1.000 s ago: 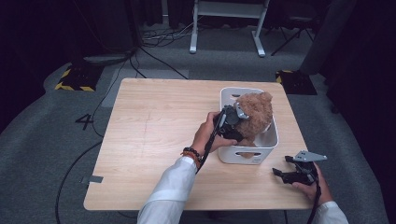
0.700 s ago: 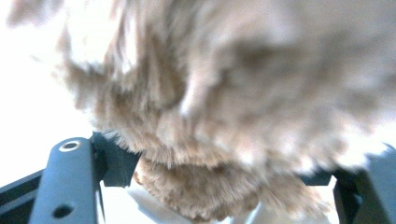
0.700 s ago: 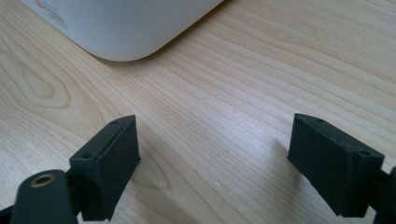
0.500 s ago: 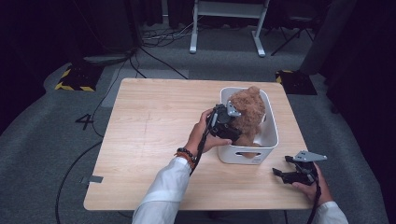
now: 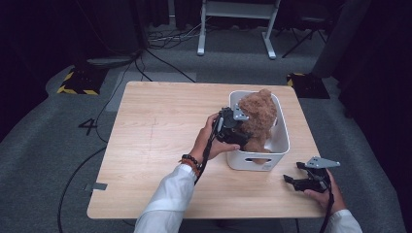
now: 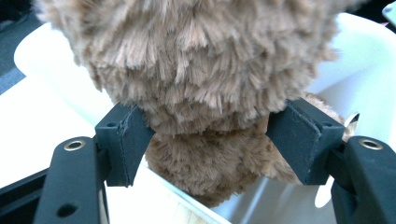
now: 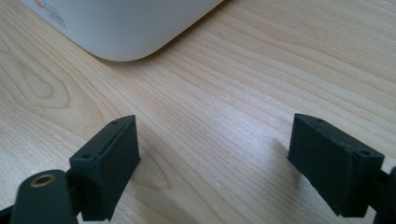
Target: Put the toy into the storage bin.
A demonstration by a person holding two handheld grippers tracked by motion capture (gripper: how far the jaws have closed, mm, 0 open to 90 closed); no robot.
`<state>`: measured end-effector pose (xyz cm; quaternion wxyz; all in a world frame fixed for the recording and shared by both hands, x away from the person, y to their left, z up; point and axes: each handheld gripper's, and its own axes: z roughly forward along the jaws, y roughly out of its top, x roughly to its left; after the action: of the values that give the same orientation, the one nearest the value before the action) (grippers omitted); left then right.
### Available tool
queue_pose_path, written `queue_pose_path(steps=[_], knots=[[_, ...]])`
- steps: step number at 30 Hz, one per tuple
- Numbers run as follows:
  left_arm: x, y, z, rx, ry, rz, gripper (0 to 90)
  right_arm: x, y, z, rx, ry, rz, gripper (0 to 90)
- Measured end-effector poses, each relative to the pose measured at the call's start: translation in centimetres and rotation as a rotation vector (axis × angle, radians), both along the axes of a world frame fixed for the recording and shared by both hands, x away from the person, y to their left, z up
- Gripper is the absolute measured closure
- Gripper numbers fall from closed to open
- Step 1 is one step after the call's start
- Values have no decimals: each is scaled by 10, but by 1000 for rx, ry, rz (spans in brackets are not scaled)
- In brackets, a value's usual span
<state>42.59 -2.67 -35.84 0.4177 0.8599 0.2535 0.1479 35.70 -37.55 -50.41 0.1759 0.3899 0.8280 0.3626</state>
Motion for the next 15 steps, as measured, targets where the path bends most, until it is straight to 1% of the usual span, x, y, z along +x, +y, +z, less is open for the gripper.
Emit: queue_pose_path(steps=[5, 6, 7, 8, 10, 13, 15], knots=[[-5, 9, 6, -9, -33, 11, 310, 0, 0, 0, 0, 0, 0, 163], [-6, 11, 7, -25, -32, 11, 311, 0, 0, 0, 0, 0, 0, 163], [-6, 13, 8, -30, -29, 9, 312, 0, 0, 0, 0, 0, 0, 163], [-7, 14, 8, -26, -36, 12, 312, 0, 0, 0, 0, 0, 0, 163], [-7, 15, 8, -33, -31, 9, 313, 0, 0, 0, -1, -1, 0, 163], [-8, 18, 8, -30, -36, 11, 312, 0, 0, 0, 0, 0, 0, 163], [-9, 19, 9, -36, -35, 15, 320, 0, 0, 0, 0, 0, 0, 163]])
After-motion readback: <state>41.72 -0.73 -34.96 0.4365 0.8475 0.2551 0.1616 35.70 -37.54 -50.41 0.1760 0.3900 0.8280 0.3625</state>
